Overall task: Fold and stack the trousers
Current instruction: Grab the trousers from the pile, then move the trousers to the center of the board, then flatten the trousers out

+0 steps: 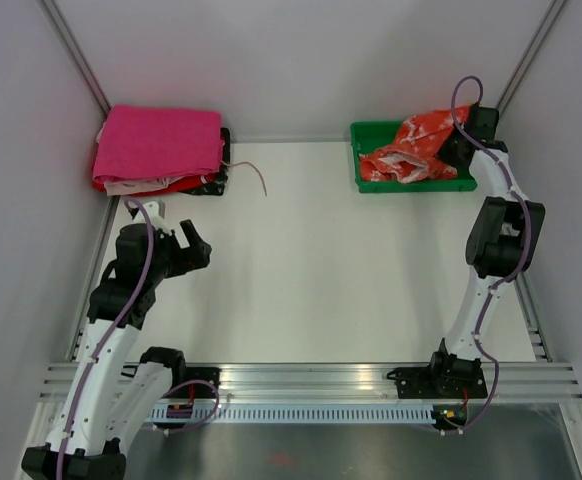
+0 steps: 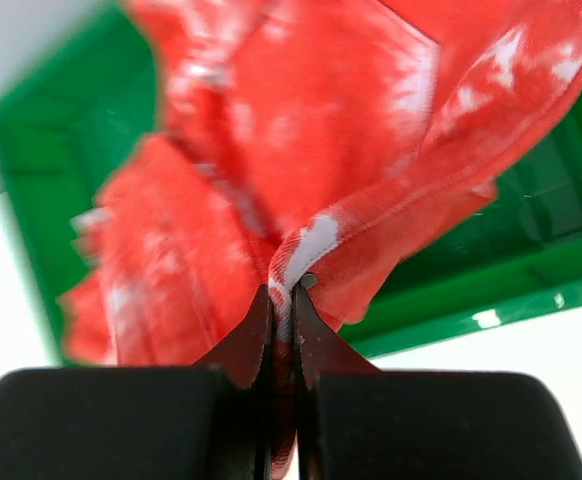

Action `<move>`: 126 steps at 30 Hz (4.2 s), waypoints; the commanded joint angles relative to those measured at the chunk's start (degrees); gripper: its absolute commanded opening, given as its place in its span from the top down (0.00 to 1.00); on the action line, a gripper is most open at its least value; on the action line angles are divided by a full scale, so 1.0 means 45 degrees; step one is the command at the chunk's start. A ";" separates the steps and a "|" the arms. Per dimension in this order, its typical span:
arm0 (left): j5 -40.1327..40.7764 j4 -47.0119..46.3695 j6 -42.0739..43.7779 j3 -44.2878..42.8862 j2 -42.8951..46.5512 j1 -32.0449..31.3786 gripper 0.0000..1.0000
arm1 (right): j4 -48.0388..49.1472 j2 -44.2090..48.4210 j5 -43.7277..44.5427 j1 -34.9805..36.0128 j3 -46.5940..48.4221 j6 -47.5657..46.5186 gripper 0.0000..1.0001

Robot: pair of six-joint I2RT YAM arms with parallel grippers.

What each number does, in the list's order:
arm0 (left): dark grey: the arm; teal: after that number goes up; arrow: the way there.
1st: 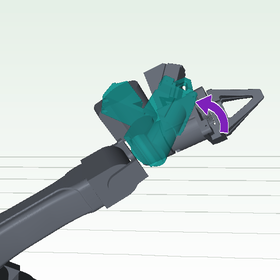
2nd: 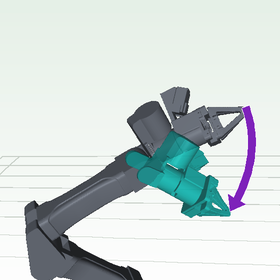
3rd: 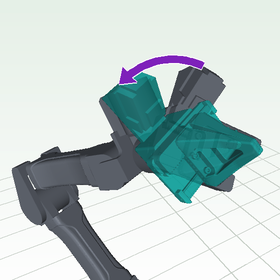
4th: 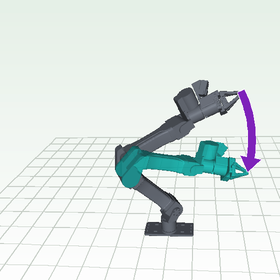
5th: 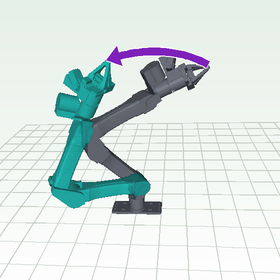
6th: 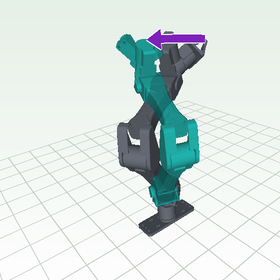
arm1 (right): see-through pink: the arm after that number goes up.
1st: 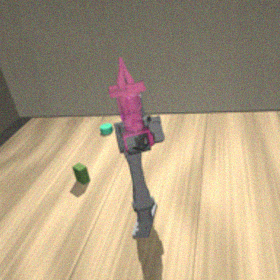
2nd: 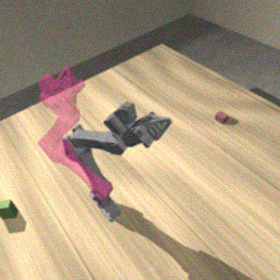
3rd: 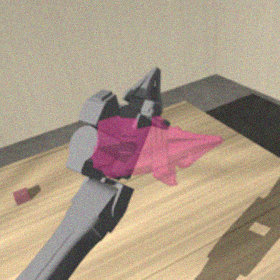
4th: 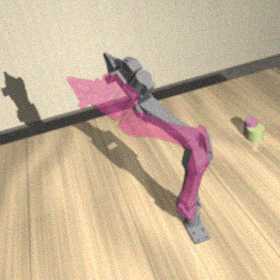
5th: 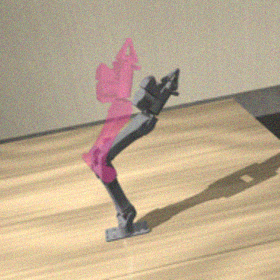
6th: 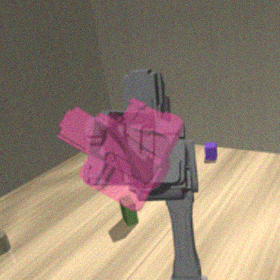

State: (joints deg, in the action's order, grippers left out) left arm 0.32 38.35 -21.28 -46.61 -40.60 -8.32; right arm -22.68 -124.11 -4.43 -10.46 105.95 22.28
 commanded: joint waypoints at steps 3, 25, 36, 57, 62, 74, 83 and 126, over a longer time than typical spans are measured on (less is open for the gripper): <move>-0.0617 -0.0651 0.0451 -0.0013 0.0252 0.0032 0.00 | 0.0488 0.4100 -0.3173 0.0487 0.0772 0.0790 1.00; 0.1920 -0.0143 0.0041 -0.0111 0.1346 0.0012 0.00 | 0.0136 1.2131 -0.3336 1.1210 -0.5432 0.0925 1.00; 0.1024 -0.0435 0.0373 0.0045 0.1366 0.0012 0.00 | 0.1391 1.3184 0.1787 1.1406 -1.2001 0.1746 1.00; 0.1353 -0.4656 -0.3214 -0.3759 -0.8451 -0.6725 0.00 | -0.6256 2.2073 0.6144 1.0645 -1.5907 0.9835 1.00; 0.1161 -0.4829 -0.4353 -0.5812 -1.2536 -0.7116 0.00 | -0.6249 2.1548 0.6120 1.0664 -1.5753 0.9287 1.00; 0.1645 -0.5145 -0.4725 -0.7045 -1.4008 -0.7664 0.98 | -0.5743 2.0589 0.6142 1.0644 -1.5088 0.7706 1.00; 0.8376 -0.1089 -0.3280 -0.6479 -0.6794 -0.7663 0.98 | -0.2328 1.8505 0.3628 1.0644 -1.4075 0.4919 1.00; 0.2332 -0.1666 -0.4217 -0.2806 -0.6185 -0.1942 0.00 | -0.3984 1.5647 0.3659 0.6875 -1.2547 0.2607 1.00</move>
State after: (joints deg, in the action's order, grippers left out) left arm 17.19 34.98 -40.12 -59.40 -62.33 -18.35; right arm -43.64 -55.42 13.72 20.78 51.44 35.44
